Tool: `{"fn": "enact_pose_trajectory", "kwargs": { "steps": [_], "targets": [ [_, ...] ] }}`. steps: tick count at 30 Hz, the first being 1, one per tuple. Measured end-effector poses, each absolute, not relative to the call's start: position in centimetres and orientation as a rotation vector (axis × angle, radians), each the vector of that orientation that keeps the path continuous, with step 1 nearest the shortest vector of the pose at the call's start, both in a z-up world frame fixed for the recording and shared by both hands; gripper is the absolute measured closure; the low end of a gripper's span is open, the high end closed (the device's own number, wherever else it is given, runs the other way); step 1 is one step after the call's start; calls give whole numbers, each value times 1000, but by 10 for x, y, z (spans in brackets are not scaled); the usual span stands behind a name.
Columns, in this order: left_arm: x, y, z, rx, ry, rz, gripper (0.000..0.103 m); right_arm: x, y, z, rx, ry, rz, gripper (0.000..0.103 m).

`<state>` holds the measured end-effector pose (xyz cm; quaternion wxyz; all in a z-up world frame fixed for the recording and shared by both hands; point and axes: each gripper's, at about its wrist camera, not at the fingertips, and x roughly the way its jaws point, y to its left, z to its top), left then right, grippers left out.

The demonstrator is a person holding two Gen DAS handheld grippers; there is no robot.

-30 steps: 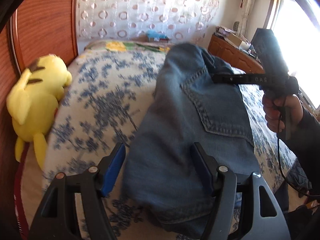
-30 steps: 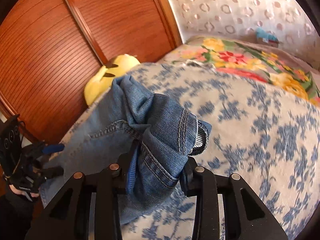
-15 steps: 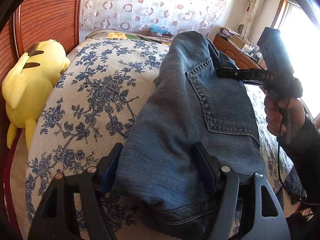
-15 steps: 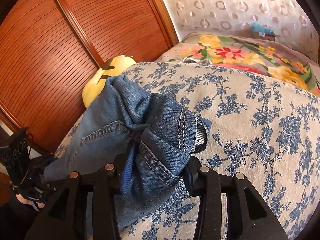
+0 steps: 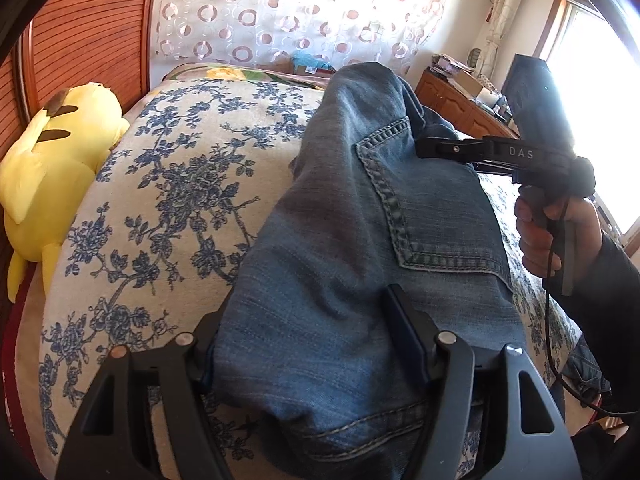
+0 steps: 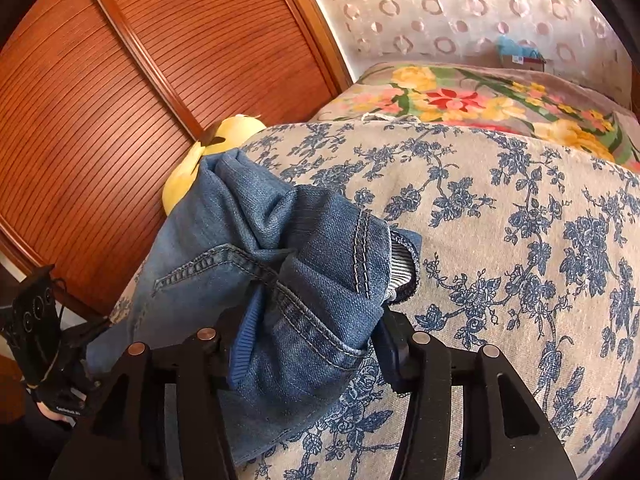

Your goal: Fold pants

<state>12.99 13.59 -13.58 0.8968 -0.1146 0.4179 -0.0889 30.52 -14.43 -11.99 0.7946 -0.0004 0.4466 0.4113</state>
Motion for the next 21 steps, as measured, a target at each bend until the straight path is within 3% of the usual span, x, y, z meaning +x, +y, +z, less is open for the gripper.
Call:
{"fn": "enact_pose_trajectory", "kwargs": {
  "steps": [7, 8, 12, 21],
  "targets": [
    [125, 126, -131, -200, 846, -210, 58, 307, -139, -125, 20, 998, 883, 51],
    [124, 125, -130, -202, 843, -226, 68, 307, -139, -125, 22, 1004, 888, 56],
    [119, 125, -126, -208, 822, -225, 82, 304, -131, -108, 6, 981, 912, 71],
    [105, 174, -94, -325, 692, -162, 90, 289, -59, -29, -77, 821, 1035, 78]
  ]
}}
